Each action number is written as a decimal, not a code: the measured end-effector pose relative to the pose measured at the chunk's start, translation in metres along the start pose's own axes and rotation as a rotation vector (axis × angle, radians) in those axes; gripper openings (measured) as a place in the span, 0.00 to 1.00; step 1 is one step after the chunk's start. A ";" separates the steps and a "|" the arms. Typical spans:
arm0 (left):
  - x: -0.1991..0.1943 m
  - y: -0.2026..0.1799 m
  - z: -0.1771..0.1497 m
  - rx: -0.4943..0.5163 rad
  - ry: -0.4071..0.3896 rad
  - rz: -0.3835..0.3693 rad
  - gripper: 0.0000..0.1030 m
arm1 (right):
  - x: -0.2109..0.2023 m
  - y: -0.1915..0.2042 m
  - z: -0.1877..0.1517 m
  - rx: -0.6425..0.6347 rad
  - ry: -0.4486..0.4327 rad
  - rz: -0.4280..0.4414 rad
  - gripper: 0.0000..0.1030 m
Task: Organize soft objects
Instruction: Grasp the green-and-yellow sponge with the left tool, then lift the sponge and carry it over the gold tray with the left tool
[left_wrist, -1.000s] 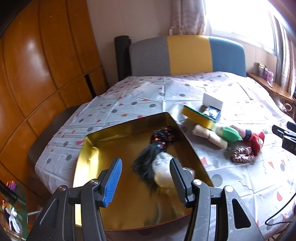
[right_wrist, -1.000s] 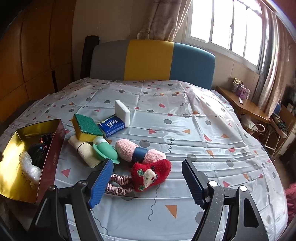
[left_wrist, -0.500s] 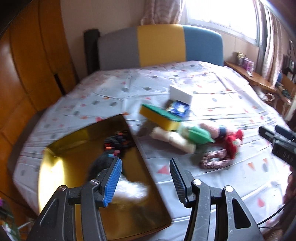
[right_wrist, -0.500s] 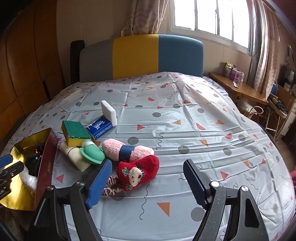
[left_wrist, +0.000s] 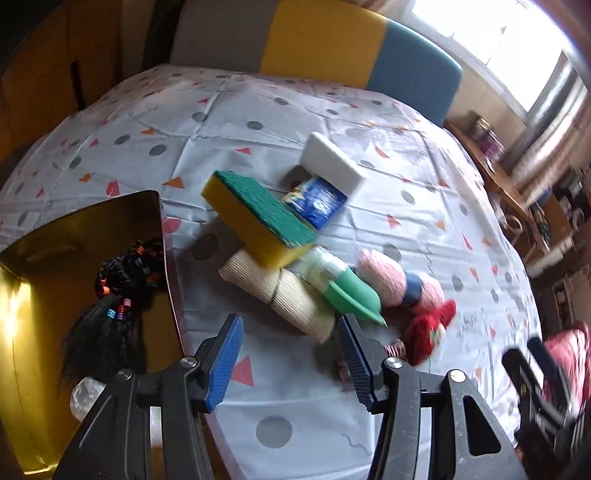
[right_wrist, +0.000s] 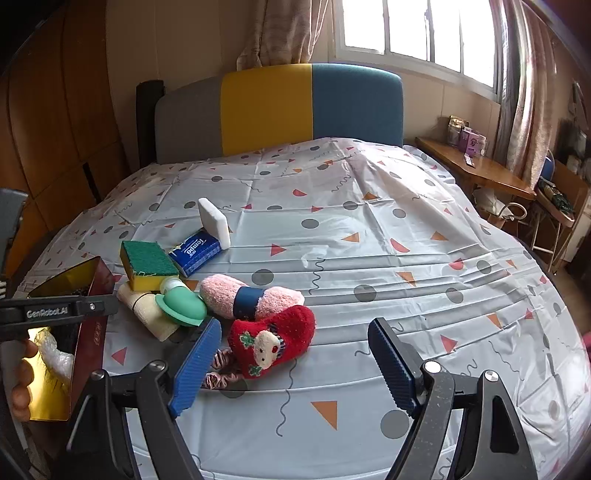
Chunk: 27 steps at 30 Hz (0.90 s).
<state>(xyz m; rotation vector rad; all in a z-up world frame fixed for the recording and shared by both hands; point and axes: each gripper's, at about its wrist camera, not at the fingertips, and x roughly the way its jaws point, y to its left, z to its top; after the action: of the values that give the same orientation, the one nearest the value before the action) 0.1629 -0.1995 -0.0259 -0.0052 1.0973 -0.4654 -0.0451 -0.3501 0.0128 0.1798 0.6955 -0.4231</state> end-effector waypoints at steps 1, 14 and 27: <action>-0.001 0.003 0.007 -0.013 -0.028 0.011 0.52 | 0.000 -0.001 0.000 0.004 0.001 0.001 0.80; 0.074 0.043 0.078 -0.162 0.078 0.034 0.76 | 0.014 -0.003 -0.005 0.022 0.053 0.015 0.81; 0.046 0.024 0.072 -0.017 -0.066 0.001 0.33 | 0.023 -0.009 -0.008 0.035 0.078 0.005 0.81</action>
<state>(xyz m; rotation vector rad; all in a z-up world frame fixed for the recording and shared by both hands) 0.2504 -0.2103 -0.0373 -0.0351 1.0368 -0.4519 -0.0375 -0.3629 -0.0087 0.2321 0.7645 -0.4255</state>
